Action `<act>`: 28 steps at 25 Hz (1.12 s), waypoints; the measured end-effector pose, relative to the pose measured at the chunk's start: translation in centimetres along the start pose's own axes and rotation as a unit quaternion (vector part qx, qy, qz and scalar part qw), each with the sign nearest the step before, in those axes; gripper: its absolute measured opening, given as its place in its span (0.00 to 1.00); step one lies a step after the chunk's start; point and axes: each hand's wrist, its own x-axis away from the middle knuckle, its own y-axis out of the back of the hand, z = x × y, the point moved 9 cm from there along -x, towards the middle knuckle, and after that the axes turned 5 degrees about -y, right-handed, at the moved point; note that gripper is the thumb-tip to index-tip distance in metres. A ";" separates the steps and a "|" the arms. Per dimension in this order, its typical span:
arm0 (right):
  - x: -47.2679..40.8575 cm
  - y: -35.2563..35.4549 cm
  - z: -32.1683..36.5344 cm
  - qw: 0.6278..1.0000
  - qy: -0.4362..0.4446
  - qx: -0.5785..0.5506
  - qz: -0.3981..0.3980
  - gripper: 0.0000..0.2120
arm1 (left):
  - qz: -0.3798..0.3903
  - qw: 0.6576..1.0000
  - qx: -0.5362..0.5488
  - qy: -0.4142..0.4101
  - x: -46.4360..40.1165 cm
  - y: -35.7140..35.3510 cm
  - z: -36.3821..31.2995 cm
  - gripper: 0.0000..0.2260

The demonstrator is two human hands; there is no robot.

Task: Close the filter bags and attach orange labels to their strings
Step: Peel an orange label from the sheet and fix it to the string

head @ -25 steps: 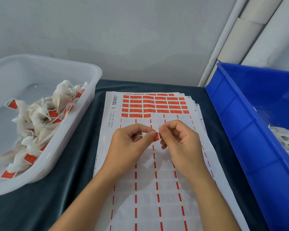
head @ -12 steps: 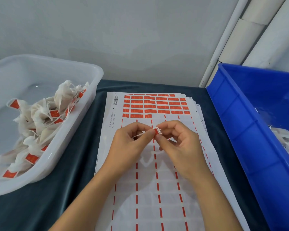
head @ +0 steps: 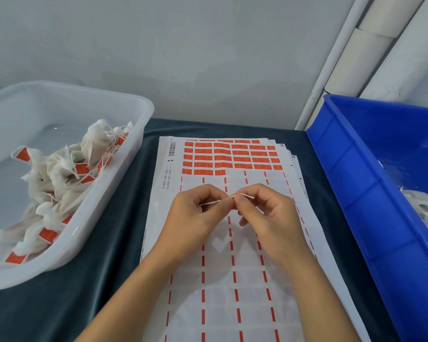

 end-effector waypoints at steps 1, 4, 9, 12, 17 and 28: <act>0.0 0.1 0.0 1.000 0.000 0.001 -0.005 0.06 | -0.006 1.000 -0.001 -0.001 0.0 0.1 0.0 0.06; 0.1 0.0 0.2 1.000 0.006 -0.011 -0.009 0.07 | -0.012 1.000 0.000 -0.013 0.0 0.3 -0.2 0.05; -0.1 -0.3 -0.2 1.000 -0.006 -0.020 -0.001 0.05 | -0.003 1.000 -0.004 -0.018 0.1 0.1 -0.5 0.06; -0.1 -0.6 -0.4 1.000 -0.010 -0.003 0.005 0.07 | -0.006 1.000 -0.017 -0.015 0.2 0.2 -0.4 0.06; -0.1 -0.6 -0.3 1.000 -0.001 0.002 0.004 0.08 | -0.012 0.999 -0.037 -0.016 0.3 0.2 -0.6 0.05; -0.1 -0.7 -0.2 1.000 -0.001 0.000 0.013 0.07 | -0.012 0.999 -0.033 -0.016 0.4 0.3 -0.7 0.05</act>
